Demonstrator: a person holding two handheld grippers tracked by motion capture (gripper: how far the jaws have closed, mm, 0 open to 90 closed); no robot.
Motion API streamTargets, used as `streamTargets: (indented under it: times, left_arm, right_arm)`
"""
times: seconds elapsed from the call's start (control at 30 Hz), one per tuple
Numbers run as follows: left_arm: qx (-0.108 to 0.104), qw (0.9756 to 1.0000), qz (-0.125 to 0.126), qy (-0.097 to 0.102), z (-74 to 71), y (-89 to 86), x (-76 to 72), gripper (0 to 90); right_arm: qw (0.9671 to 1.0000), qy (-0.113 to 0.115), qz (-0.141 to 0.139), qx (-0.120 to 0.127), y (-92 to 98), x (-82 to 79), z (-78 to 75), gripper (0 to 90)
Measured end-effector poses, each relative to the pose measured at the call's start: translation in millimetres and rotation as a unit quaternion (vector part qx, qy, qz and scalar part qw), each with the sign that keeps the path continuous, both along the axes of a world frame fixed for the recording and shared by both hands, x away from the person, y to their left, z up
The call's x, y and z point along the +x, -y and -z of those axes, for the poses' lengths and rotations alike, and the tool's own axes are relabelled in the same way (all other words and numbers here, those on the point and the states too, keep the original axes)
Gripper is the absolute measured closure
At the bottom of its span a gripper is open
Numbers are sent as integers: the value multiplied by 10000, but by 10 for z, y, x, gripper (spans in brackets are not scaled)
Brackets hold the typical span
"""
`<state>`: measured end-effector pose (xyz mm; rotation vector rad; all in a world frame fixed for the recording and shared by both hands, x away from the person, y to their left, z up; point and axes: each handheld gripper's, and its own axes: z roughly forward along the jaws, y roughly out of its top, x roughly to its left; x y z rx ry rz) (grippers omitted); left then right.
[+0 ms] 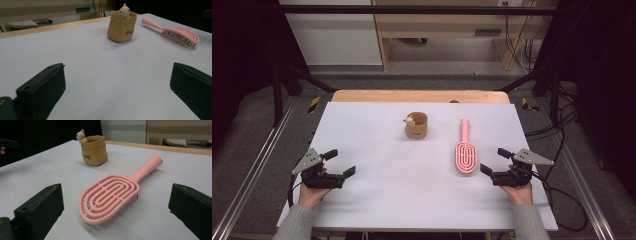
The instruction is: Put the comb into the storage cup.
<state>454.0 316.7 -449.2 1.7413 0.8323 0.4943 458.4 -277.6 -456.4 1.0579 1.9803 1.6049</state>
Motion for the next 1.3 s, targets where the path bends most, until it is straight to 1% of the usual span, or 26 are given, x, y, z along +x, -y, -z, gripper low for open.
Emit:
streamTargets:
  times: [0.13,0.23,0.33,0.43,0.77,0.87,1.0,1.03,1.07,1.1,1.13,1.17,1.27,1.3]
  left_arm:
    - [21,10000,2,-15,3,5,3,0]
    - [49,10000,18,-23,7,14,3,0]
    - [87,10000,28,-19,9,25,5,0]
    - [108,9999,27,-36,13,33,11,0]
    - [110,9999,7,-41,8,31,17,0]
    - [110,9999,-3,-46,8,29,18,0]
    - [119,9999,-23,-37,6,26,18,0]
    - [118,9999,-17,-42,7,26,20,0]
    - [119,9999,-20,-43,8,27,20,0]
    - [121,9999,-18,-48,9,29,21,0]
    - [128,9999,-19,-47,10,30,20,0]
    - [132,9999,-21,-44,10,31,20,0]
    - [131,9999,-23,-45,9,28,20,0]
    - [126,9999,-20,-44,9,27,20,0]
  right_arm:
    - [10000,-6,-3,12,0,2,-5,5]
    - [10000,8,14,-51,-3,5,-18,5]
    - [10000,-27,9,-57,-10,3,-30,5]
    - [9999,-32,20,-160,-44,18,-55,6]
    - [9994,-61,8,-327,-139,76,-149,31]
    - [9989,-88,48,-463,-173,121,-189,51]
    - [9986,-106,43,-518,-203,151,-206,82]
    - [9985,-113,22,-538,-215,161,-211,98]
    - [9979,-133,-10,-631,-242,181,-224,124]
    - [9979,-133,-10,-631,-242,181,-224,124]
    - [9976,-139,-11,-681,-256,191,-231,136]
    - [9970,-175,-21,-748,-289,213,-245,166]
    - [9966,-193,-26,-802,-325,235,-254,195]
    - [9960,-219,-42,-864,-357,258,-260,221]
